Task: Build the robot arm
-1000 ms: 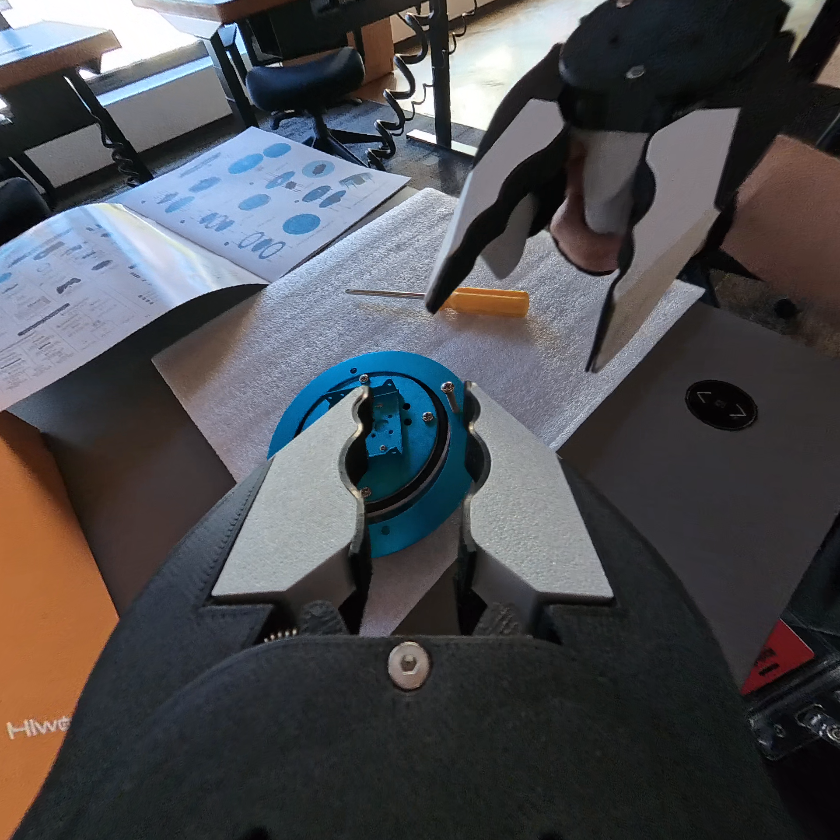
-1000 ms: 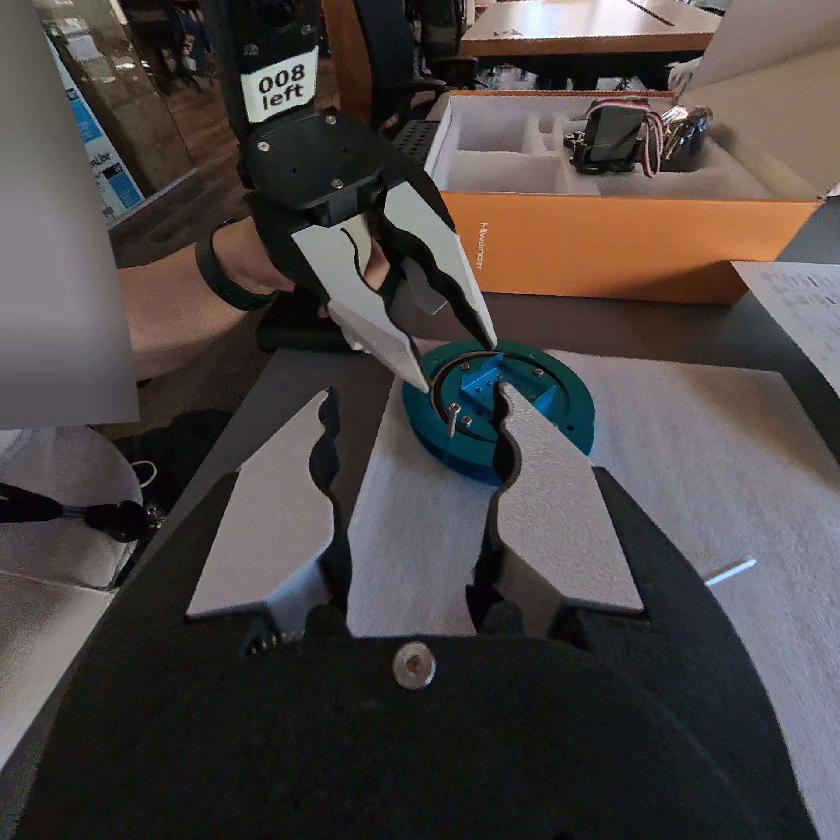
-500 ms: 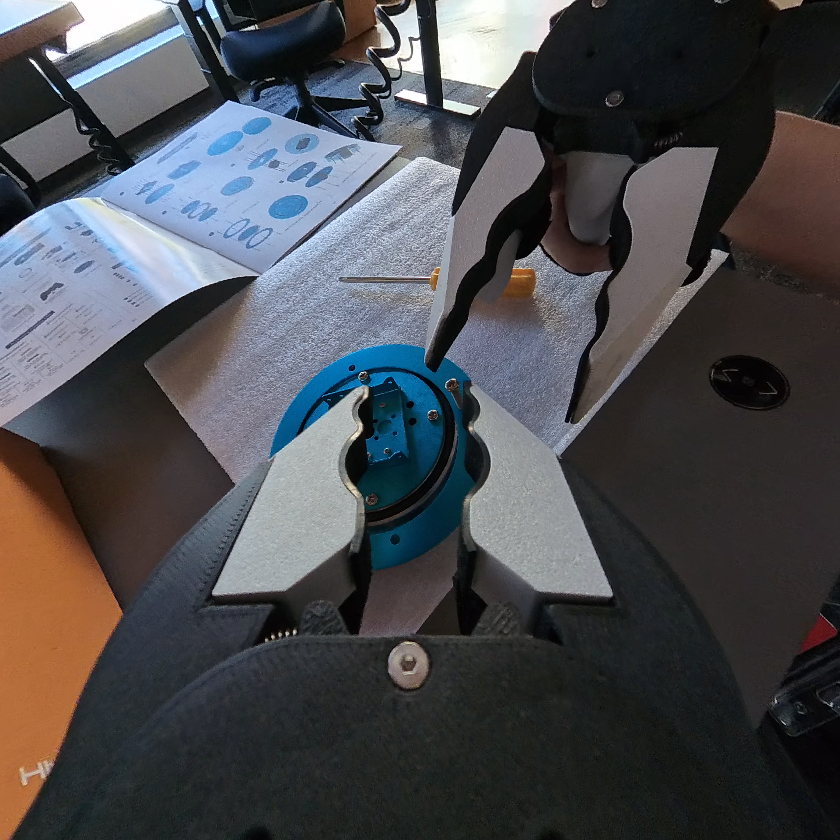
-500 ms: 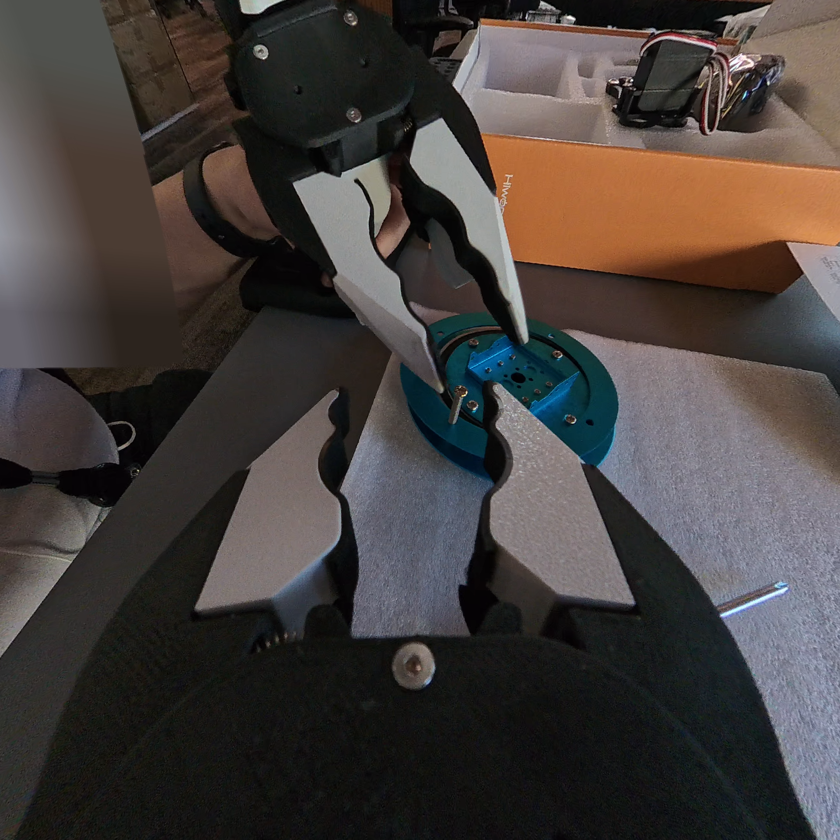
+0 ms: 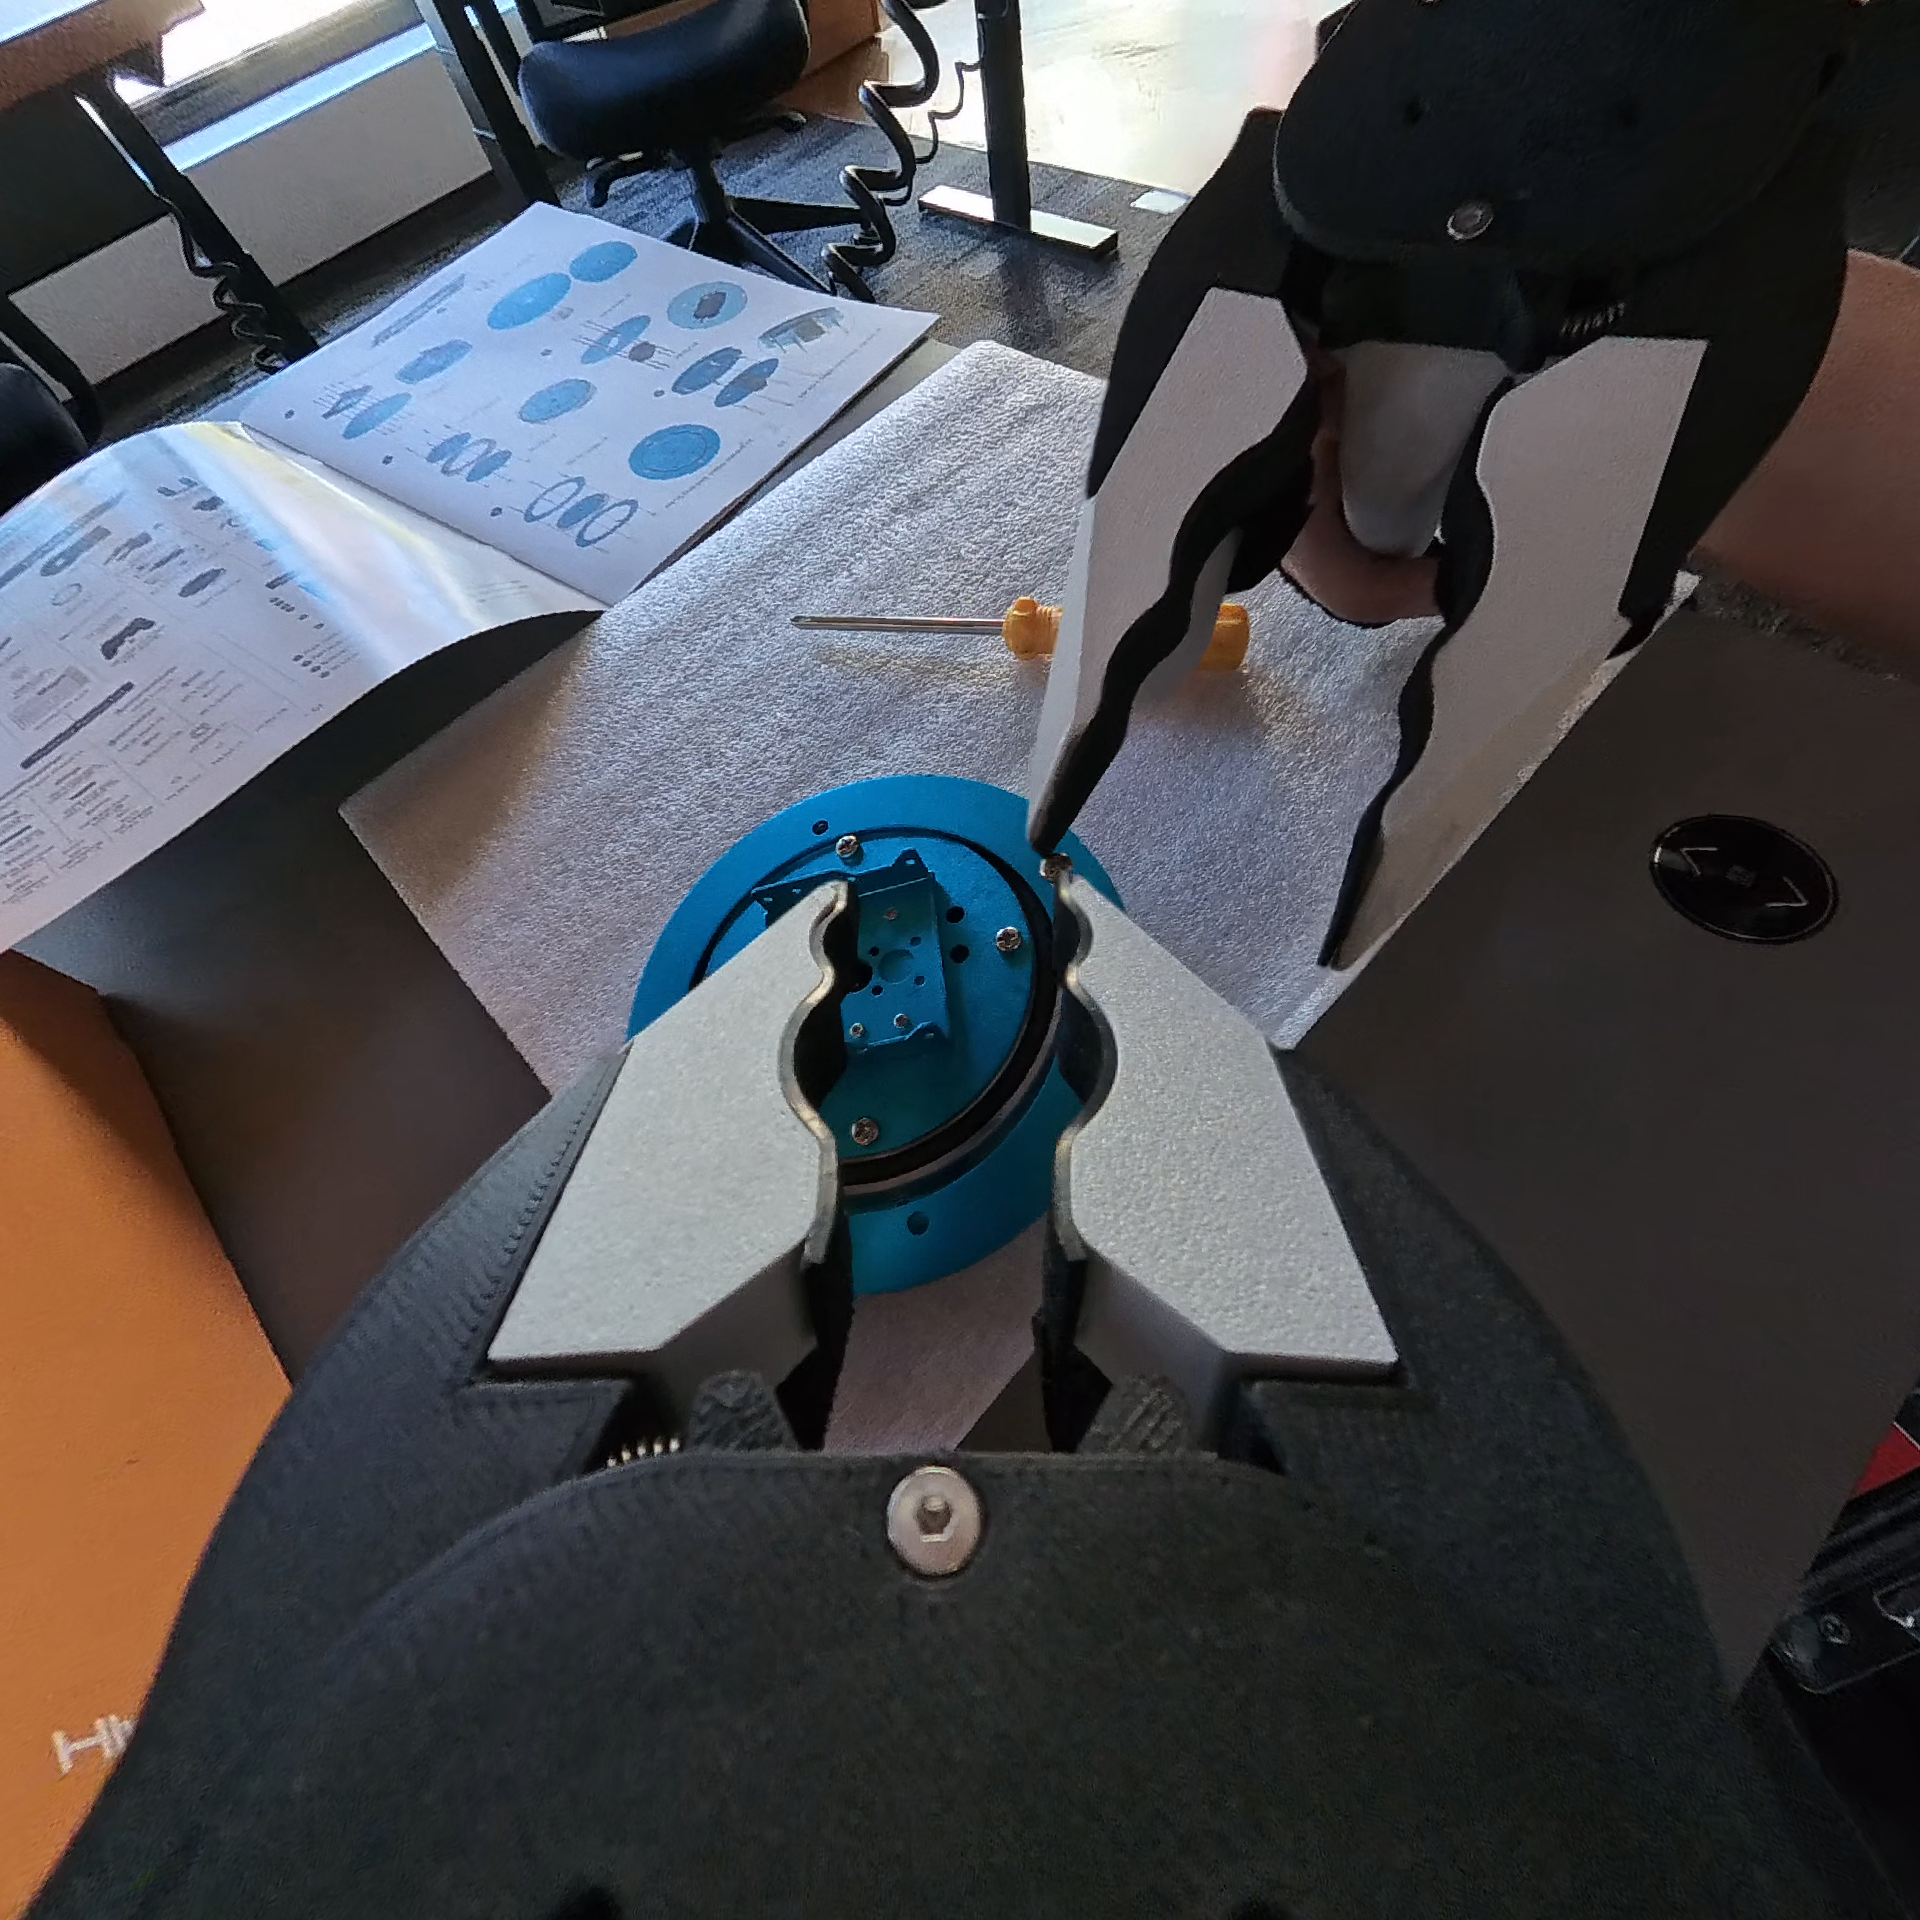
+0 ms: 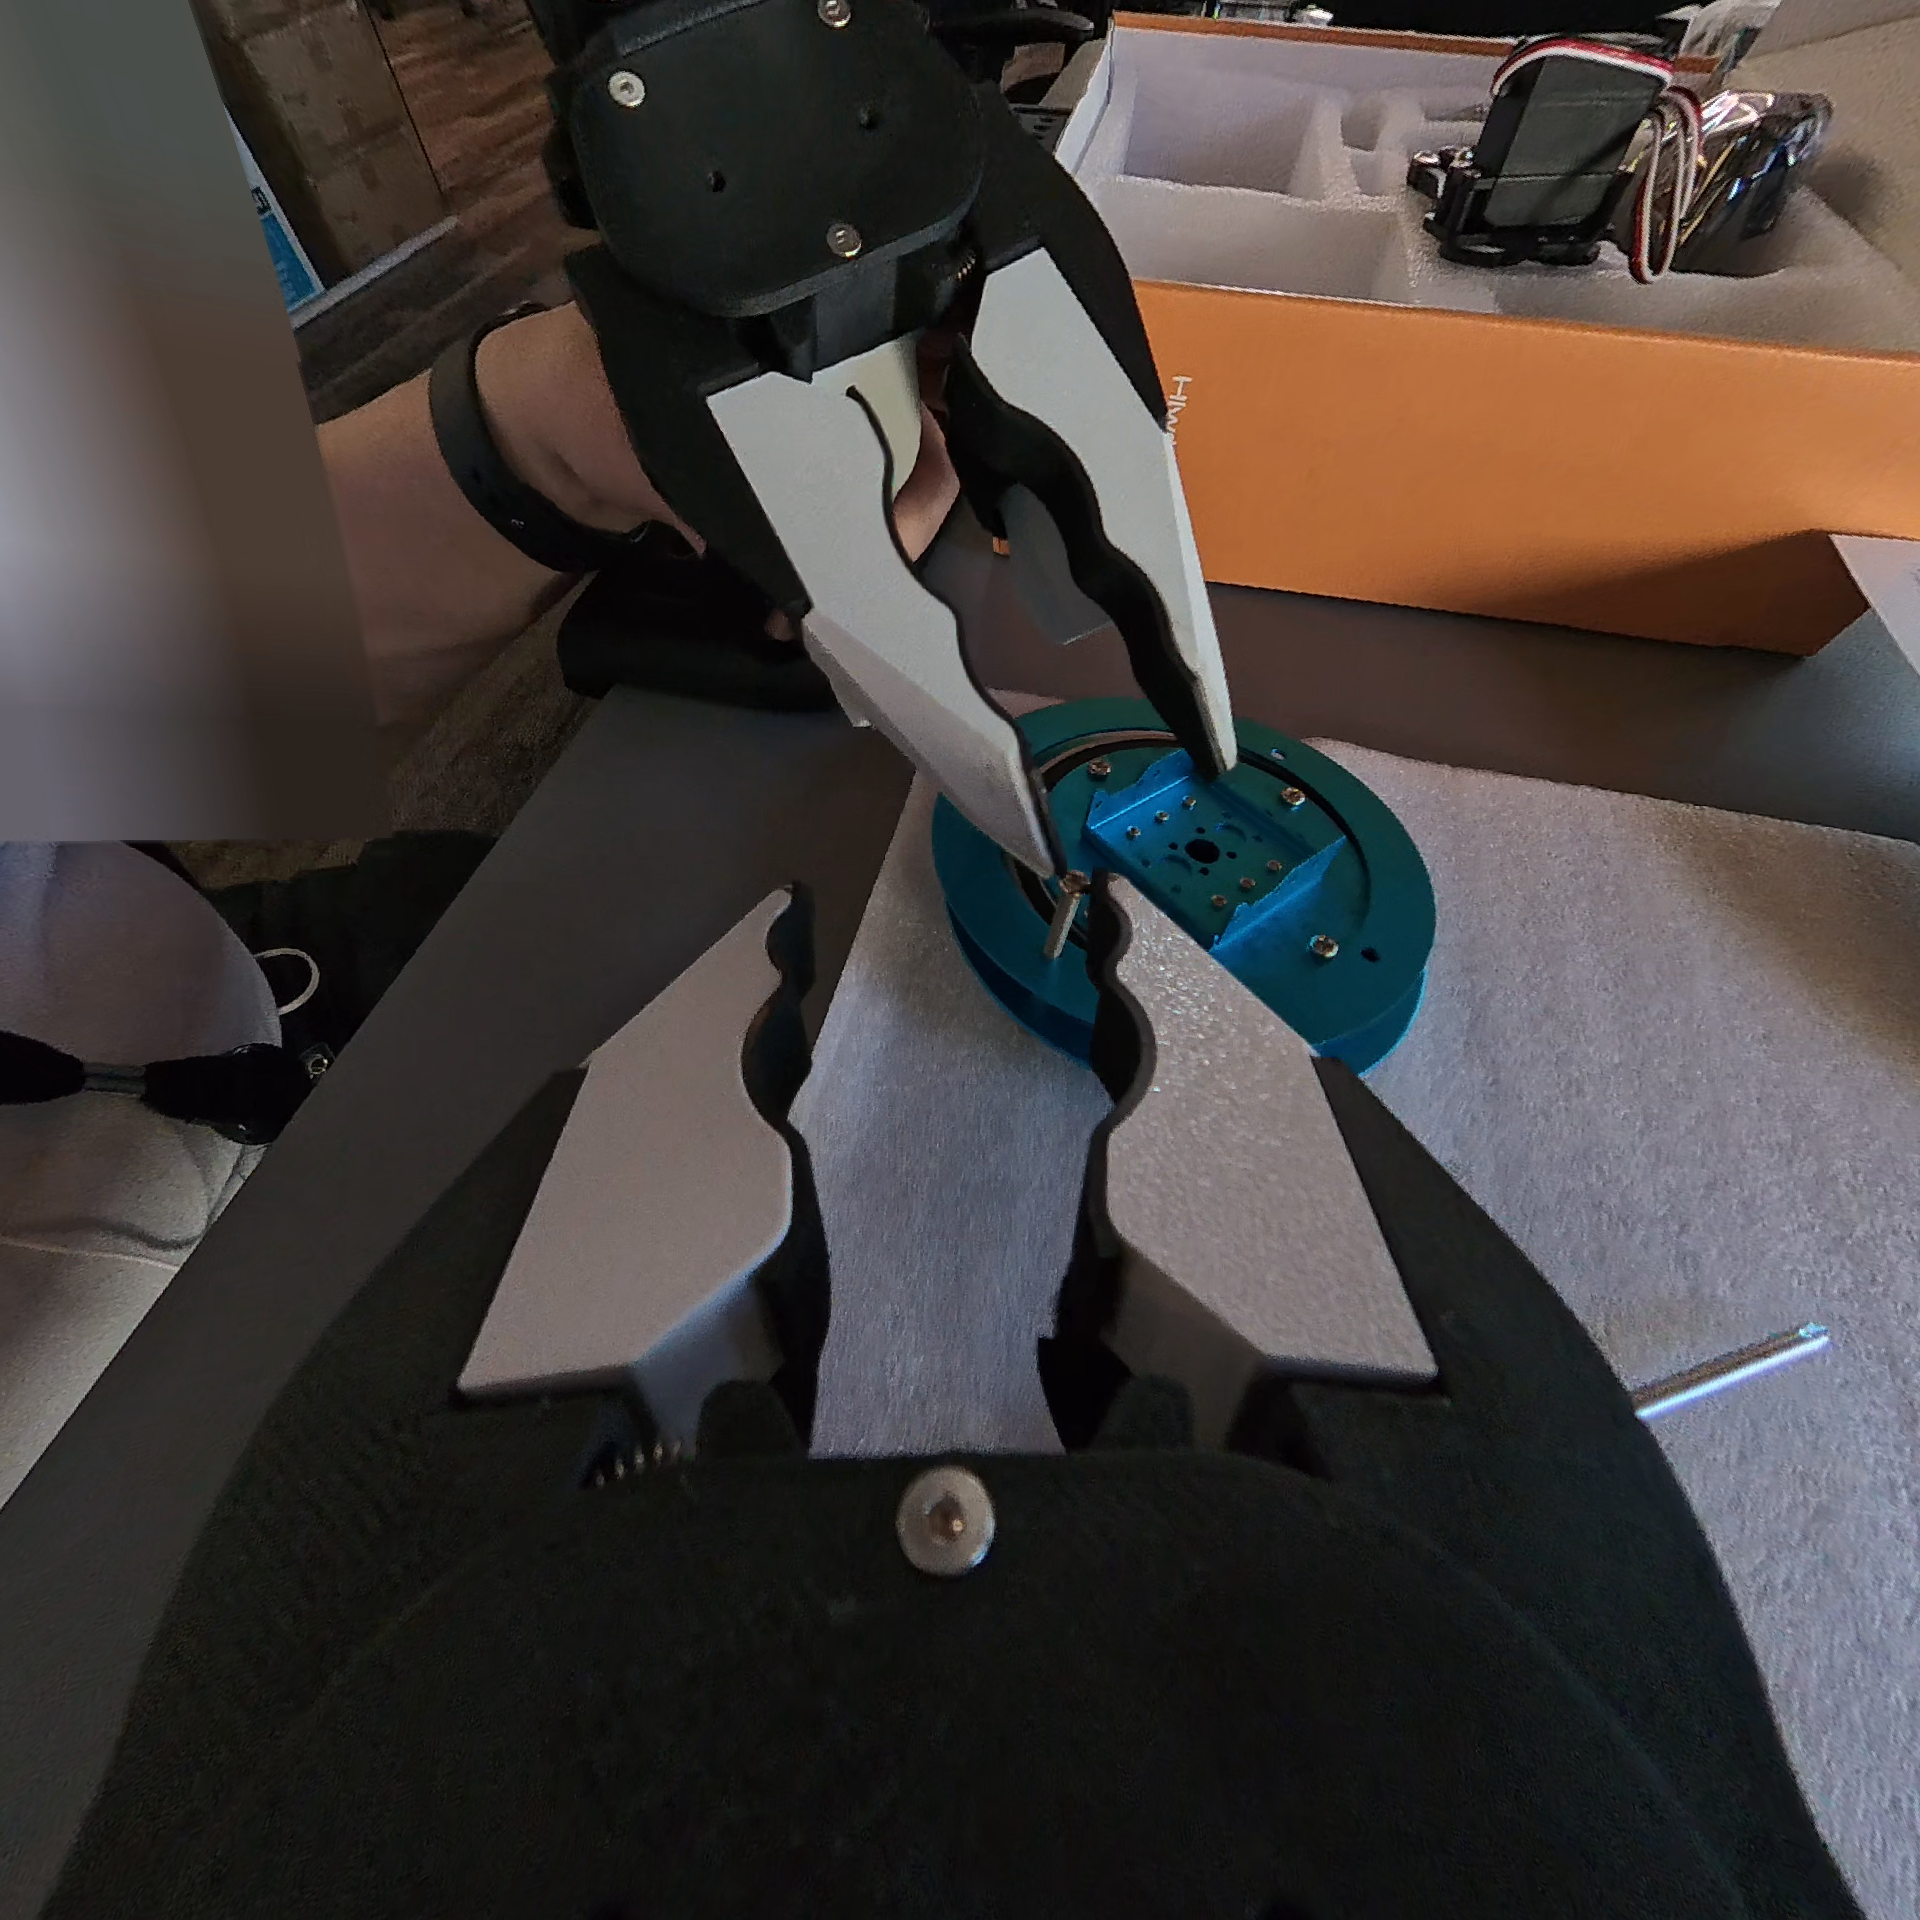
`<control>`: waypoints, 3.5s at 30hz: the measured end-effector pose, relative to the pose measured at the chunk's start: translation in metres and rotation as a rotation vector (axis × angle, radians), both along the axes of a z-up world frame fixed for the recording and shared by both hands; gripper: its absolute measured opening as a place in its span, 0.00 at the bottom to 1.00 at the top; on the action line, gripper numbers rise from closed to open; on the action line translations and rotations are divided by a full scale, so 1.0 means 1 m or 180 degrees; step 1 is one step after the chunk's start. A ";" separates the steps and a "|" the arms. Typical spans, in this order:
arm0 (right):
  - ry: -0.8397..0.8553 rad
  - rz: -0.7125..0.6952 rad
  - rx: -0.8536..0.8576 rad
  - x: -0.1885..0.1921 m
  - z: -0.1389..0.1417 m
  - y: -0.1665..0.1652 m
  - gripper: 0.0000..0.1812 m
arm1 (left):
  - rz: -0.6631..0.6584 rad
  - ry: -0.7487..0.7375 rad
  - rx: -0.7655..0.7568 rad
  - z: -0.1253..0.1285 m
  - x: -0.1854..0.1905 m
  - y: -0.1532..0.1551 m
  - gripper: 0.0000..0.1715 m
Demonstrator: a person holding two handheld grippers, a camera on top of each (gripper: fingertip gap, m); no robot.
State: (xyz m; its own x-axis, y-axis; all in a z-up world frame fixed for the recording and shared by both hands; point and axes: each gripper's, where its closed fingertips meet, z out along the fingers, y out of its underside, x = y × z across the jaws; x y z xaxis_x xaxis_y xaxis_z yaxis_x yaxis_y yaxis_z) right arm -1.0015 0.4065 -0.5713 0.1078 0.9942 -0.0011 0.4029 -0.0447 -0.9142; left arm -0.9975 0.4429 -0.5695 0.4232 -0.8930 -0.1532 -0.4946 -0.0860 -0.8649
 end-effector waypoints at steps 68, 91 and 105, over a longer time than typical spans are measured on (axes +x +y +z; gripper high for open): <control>-0.0199 -0.0052 0.0120 -0.001 -0.005 0.000 0.29 | 0.0018 -0.0024 -0.0125 -0.001 0.000 0.002 0.23; -0.0152 -0.0123 0.0127 0.003 -0.002 0.004 0.28 | 0.0005 -0.0037 -0.0181 -0.001 -0.003 0.000 0.23; -0.0195 -0.0139 0.0148 0.002 -0.004 0.005 0.30 | 0.0013 -0.0055 -0.0210 0.001 -0.007 0.002 0.23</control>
State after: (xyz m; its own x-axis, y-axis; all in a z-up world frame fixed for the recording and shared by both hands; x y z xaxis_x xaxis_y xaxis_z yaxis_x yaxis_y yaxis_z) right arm -0.9993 0.4119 -0.5755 0.1495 0.9873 0.0530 0.4568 -0.0214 -0.8893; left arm -1.0042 0.4448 -0.5690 0.4290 -0.8991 -0.0867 -0.4793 -0.1452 -0.8656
